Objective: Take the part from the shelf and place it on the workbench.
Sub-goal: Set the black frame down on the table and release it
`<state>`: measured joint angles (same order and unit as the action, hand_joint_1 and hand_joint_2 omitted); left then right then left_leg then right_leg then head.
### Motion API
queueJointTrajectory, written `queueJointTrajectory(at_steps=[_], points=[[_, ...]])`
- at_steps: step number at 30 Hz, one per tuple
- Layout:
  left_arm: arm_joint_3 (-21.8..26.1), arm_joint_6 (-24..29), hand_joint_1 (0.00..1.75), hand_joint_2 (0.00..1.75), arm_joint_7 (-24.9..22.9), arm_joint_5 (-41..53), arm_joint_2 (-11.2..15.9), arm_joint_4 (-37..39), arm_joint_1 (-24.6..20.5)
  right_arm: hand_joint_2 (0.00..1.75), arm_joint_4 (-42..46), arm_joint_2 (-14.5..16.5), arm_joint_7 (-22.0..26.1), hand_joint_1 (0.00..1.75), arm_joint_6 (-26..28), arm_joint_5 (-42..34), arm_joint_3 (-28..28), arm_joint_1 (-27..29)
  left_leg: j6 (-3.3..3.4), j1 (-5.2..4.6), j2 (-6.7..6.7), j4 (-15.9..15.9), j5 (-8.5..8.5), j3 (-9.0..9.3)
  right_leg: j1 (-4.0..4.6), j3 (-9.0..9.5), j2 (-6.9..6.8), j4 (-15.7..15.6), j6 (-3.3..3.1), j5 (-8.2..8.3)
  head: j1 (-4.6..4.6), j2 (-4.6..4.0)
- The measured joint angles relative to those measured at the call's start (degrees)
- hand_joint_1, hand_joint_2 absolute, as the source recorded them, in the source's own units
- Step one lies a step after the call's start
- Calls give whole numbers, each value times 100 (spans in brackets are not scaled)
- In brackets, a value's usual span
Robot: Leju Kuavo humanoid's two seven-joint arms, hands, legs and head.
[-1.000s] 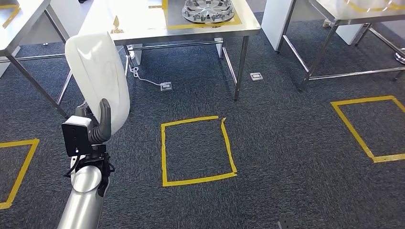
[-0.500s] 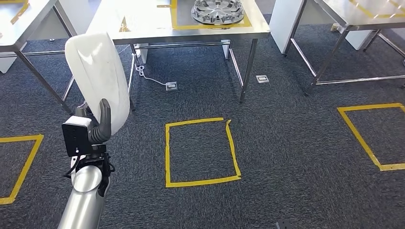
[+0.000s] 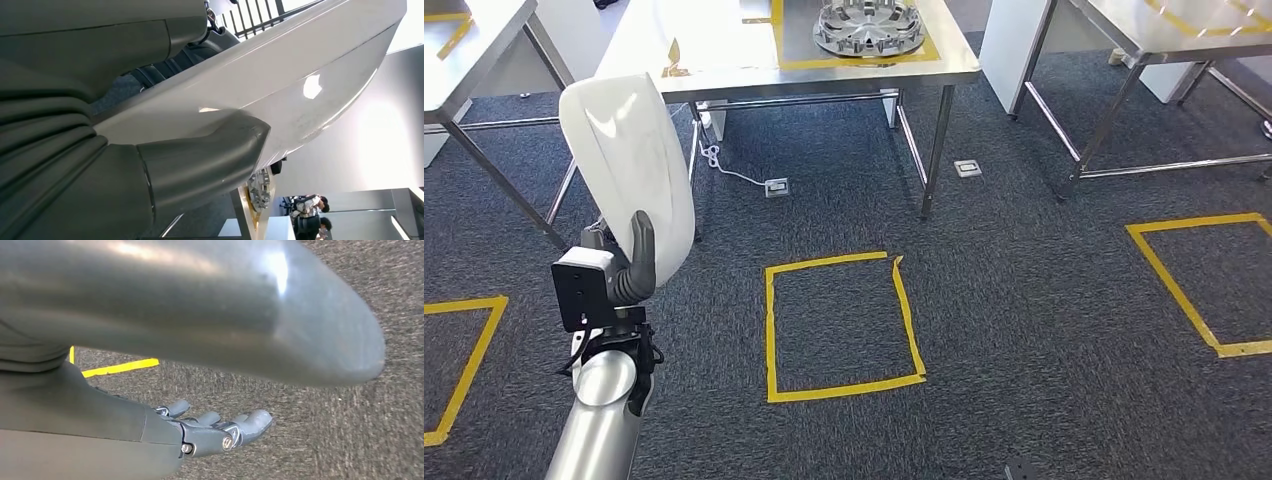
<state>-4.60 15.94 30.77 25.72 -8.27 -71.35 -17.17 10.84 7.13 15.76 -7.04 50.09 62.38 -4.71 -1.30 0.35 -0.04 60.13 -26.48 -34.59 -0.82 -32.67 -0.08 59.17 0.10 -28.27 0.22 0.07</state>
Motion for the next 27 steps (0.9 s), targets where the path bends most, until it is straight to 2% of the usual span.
queueJointTrajectory(at_steps=[3,6,8,11,13,14,15,17,18,20,22,23,24,26,27], points=[[7,11,175,175,11,-38,9,4,5,0,0,-1,-27,0,-20,39,0,1,126,-18,-23,-63,-22,17,0,3,-5,-16,105,-11,20,0],[9,16,175,175,24,-54,15,-7,0,0,0,2,-29,0,-51,84,0,-2,226,10,-27,-102,-20,59,-9,-110,-2,275,177,-197,32,0],[9,17,175,175,27,-54,16,-8,-2,0,0,4,-27,0,-59,92,0,-5,244,10,-25,-103,-25,63,-8,-194,0,446,186,-292,39,0],[9,17,175,175,27,-55,17,-8,0,0,0,4,-26,0,-59,93,0,-6,248,10,-25,-103,-27,63,-9,-247,0,547,190,-339,41,0],[9,22,175,175,28,-62,21,-4,9,0,0,3,-21,0,-59,96,0,-4,262,1,-26,-102,-37,64,-8,-483,0,977,199,-512,43,0],[10,37,175,175,28,-71,28,1,24,0,0,2,-16,0,-60,98,0,1,272,-9,-32,-101,-50,75,-5,-648,0,1214,193,-523,45,0],[10,56,175,175,33,-82,36,4,37,0,0,2,-13,0,-62,102,0,5,274,-20,-44,-100,-75,106,4,-664,1,1127,165,-358,45,0],[12,93,175,175,41,-99,49,10,51,0,0,2,-13,0,-67,105,0,5,246,-44,-70,-93,-134,165,38,-447,2,468,73,87,45,0],[13,100,175,175,44,-103,52,13,48,0,0,2,-18,0,-69,106,0,-3,218,-51,-77,-91,-158,184,59,-279,1,91,34,240,44,0],[14,102,175,175,45,-107,57,20,41,0,0,2,-27,0,-70,105,0,-12,153,-54,-83,-98,-182,194,89,-236,1,-14,-6,213,42,0],[14,103,175,175,48,-108,68,22,27,0,0,10,-30,0,-73,103,0,-18,83,-52,-79,-79,-226,203,69,-192,2,-48,-56,208,42,0],[13,103,175,175,53,-109,75,22,14,0,0,14,-28,0,-75,102,0,-23,49,-53,-73,39,-297,158,49,-161,0,-73,-86,205,32,0],[13,104,175,175,56,-109,82,22,6,0,0,19,-26,0,-78,100,0,-27,17,-48,-67,272,-413,50,30,-127,-2,-91,-112,200,22,0],[11,104,175,175,61,-111,97,28,13,0,0,20,-24,0,-86,99,0,-28,-31,-21,-53,1003,-699,-338,18,-85,-4,-97,-147,165,2,0],[11,104,175,175,60,-113,103,36,27,0,0,21,-25,0,-90,99,0,-25,-48,-5,-47,1317,-773,-532,17,-63,-3,-95,-150,144,2,0]])
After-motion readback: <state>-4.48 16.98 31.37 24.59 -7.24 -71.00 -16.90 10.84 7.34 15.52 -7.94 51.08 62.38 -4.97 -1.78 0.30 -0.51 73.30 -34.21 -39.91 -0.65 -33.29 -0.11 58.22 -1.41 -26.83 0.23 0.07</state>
